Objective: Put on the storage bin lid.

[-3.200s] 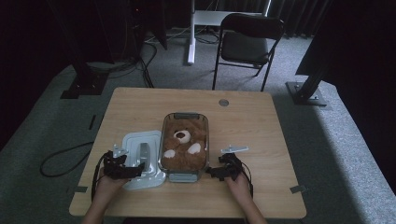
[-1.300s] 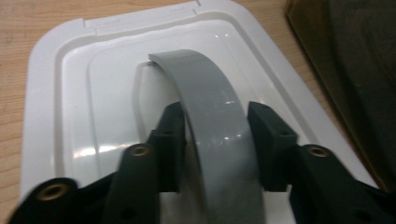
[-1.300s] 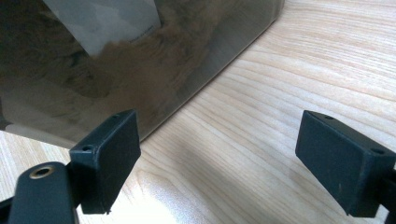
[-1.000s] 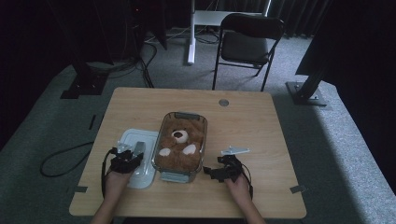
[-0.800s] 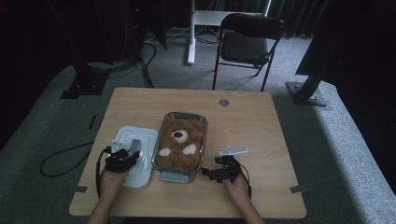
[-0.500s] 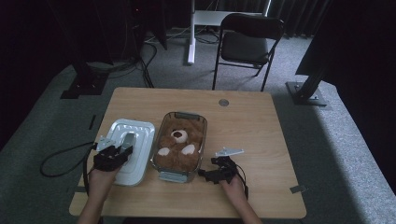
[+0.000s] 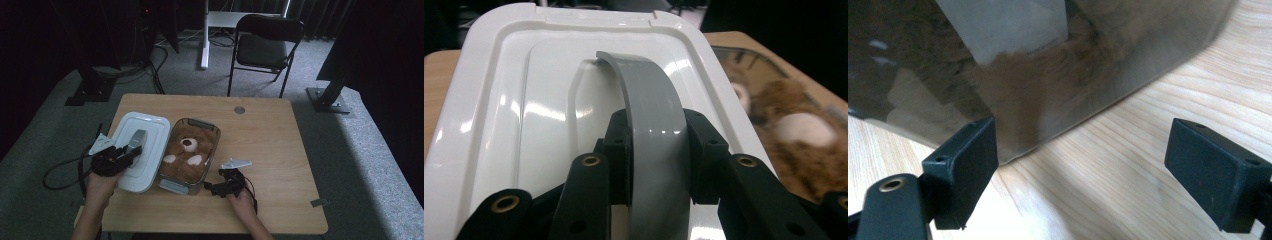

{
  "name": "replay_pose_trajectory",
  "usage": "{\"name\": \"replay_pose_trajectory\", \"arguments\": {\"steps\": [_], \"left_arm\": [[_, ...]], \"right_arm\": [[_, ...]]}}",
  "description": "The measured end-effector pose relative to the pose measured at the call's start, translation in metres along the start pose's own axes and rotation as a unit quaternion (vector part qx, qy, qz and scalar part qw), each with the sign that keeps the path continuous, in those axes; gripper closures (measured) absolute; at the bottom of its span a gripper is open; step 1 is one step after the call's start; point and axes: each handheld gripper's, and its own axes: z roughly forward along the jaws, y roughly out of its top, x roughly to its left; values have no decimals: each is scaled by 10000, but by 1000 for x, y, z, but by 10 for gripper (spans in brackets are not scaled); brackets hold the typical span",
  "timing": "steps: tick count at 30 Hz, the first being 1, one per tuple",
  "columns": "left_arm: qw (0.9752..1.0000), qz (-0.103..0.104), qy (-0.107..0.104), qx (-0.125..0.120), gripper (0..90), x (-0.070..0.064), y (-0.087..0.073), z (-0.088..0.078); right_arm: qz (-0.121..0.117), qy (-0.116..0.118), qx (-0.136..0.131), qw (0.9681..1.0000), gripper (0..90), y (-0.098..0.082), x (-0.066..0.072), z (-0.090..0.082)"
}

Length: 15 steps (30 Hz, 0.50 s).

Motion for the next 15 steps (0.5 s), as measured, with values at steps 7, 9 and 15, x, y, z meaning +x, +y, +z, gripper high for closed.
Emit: {"name": "replay_pose_trajectory", "arguments": {"steps": [7, 9, 15], "left_arm": [[9991, 218, -360, 18, 688, -16, 15, 13], [9987, 271, -420, 49, 688, -20, 20, 17], [9979, 340, -534, 149, 688, -33, 29, 30]], "right_arm": [[-71, 86, 64, 9999, 128, -1, 4, 4], [-15, 47, 67, 10000, 128, -3, 0, 1], [79, -33, 8, 10000, 128, -6, -8, -7]]}}
